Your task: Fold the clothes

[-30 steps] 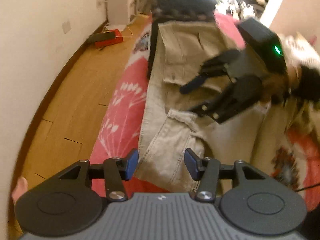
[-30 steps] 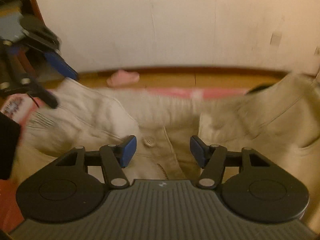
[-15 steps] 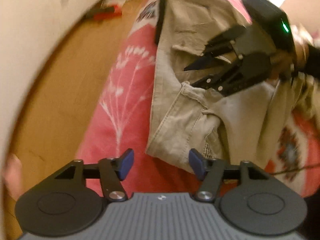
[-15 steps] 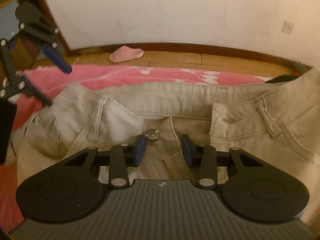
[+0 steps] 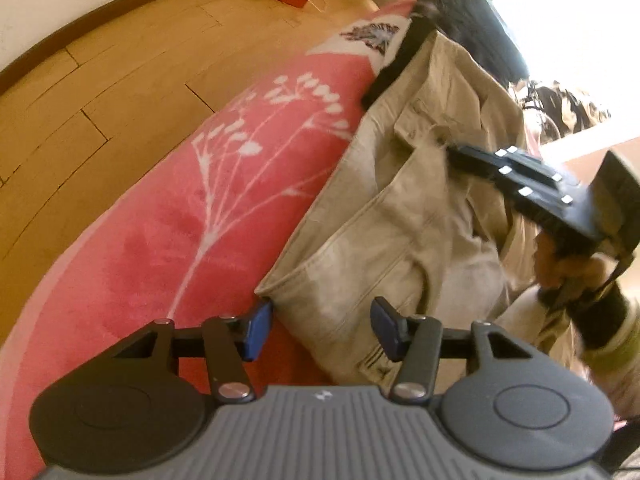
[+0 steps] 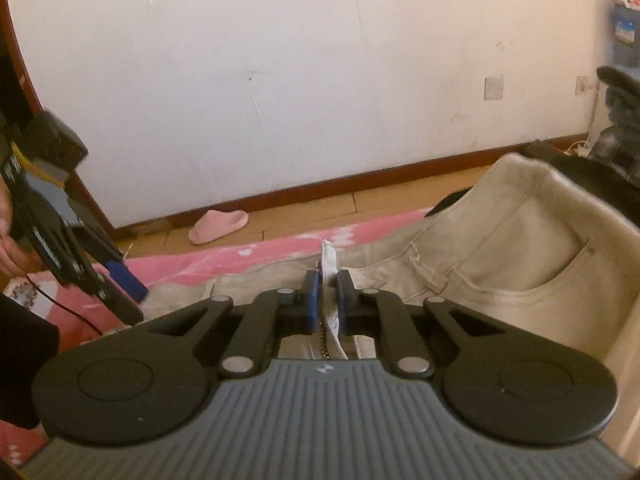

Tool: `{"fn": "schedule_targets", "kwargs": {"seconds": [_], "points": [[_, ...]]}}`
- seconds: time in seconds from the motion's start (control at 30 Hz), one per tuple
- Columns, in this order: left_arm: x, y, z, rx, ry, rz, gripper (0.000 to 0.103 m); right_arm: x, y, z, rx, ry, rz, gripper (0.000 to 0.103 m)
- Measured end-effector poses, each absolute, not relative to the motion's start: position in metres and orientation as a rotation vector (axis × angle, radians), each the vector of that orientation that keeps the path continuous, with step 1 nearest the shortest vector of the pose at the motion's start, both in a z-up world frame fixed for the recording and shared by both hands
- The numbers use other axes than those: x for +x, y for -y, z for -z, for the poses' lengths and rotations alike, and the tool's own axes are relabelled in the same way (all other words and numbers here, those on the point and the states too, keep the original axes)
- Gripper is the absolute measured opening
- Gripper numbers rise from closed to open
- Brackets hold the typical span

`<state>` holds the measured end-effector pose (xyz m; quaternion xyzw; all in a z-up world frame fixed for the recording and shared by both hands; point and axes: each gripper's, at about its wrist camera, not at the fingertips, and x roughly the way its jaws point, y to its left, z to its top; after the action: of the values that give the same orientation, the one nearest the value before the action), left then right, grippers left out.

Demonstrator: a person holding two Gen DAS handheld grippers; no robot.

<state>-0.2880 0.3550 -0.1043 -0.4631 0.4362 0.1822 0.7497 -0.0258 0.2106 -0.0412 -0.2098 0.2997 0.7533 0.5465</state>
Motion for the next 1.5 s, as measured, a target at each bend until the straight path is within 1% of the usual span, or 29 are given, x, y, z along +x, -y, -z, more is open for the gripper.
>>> {"fn": "schedule_targets", "kwargs": {"seconds": [0.03,0.07,0.13,0.2,0.37,0.47,0.63,0.7,0.8,0.87,0.9,0.93,0.97,1.0,1.03,1.1,1.17,1.27,1.33,1.5], "points": [[-0.287,-0.354,0.104,-1.008,-0.951,-0.412,0.033,-0.028,-0.215,0.047,-0.508,-0.705,-1.783,0.007],[-0.286,-0.353,0.103,-1.0,-0.948,-0.429,0.029,-0.031,-0.219,0.053,-0.519,-0.7,-1.78,0.007],[-0.287,-0.348,0.1,-0.994,-0.92,-0.468,0.014,-0.034,-0.226,0.059,-0.535,-0.684,-1.772,0.007],[-0.29,-0.352,0.098,-0.976,-0.882,-0.511,0.009,-0.038,-0.232,0.066,-0.545,-0.68,-1.764,0.007],[-0.309,-0.343,0.061,-0.91,-0.784,-0.63,0.007,-0.042,-0.235,0.055,-0.545,-0.639,-1.784,0.007],[-0.318,-0.346,0.053,-0.878,-0.774,-0.688,0.007,-0.053,-0.246,0.055,-0.548,-0.611,-1.815,0.006],[-0.312,-0.346,0.074,-0.822,-0.846,-0.736,0.008,-0.073,-0.266,0.082,-0.617,-0.594,-1.803,0.006],[-0.305,-0.345,0.085,-0.788,-0.883,-0.755,0.008,-0.077,-0.271,0.096,-0.652,-0.597,-1.789,0.01],[-0.3,-0.347,0.096,-0.767,-0.926,-0.767,0.01,-0.067,-0.274,0.089,-0.618,-0.644,-1.772,0.019],[-0.298,-0.346,0.099,-0.752,-0.948,-0.772,0.014,-0.048,-0.268,0.072,-0.512,-0.719,-1.799,0.026],[-0.297,-0.346,0.099,-0.742,-0.956,-0.773,0.018,-0.039,-0.266,0.063,-0.459,-0.755,-1.811,0.034],[-0.296,-0.346,0.099,-0.734,-0.965,-0.775,0.024,-0.03,-0.263,0.054,-0.405,-0.791,-1.822,0.045],[-0.297,-0.346,0.099,-0.732,-0.973,-0.783,0.028,-0.017,-0.257,0.046,-0.339,-0.819,-1.828,0.051],[-0.298,-0.348,0.097,-0.73,-0.981,-0.788,0.036,-0.002,-0.245,0.036,-0.272,-0.837,-1.817,0.06],[-0.299,-0.349,0.095,-0.724,-0.988,-0.793,0.041,0.014,-0.234,0.026,-0.204,-0.854,-1.804,0.065],[-0.301,-0.353,0.087,-0.702,-0.993,-0.817,0.047,0.048,-0.205,0.007,-0.082,-0.887,-1.752,0.068],[-0.303,-0.356,0.075,-0.665,-0.981,-0.842,0.048,0.082,-0.169,-0.009,0.008,-0.902,-1.669,0.07],[-0.297,-0.36,0.052,-0.608,-0.933,-0.842,0.048,0.115,-0.105,-0.025,0.016,-0.854,-1.518,0.072],[-0.281,-0.36,0.036,-0.57,-0.892,-0.78,0.049,0.128,-0.059,-0.029,-0.009,-0.856,-1.413,0.073],[-0.2,-0.325,0.011,-0.476,-0.88,-0.349,0.055,0.115,0.055,-0.025,-0.089,-0.916,-1.202,0.074]]}}
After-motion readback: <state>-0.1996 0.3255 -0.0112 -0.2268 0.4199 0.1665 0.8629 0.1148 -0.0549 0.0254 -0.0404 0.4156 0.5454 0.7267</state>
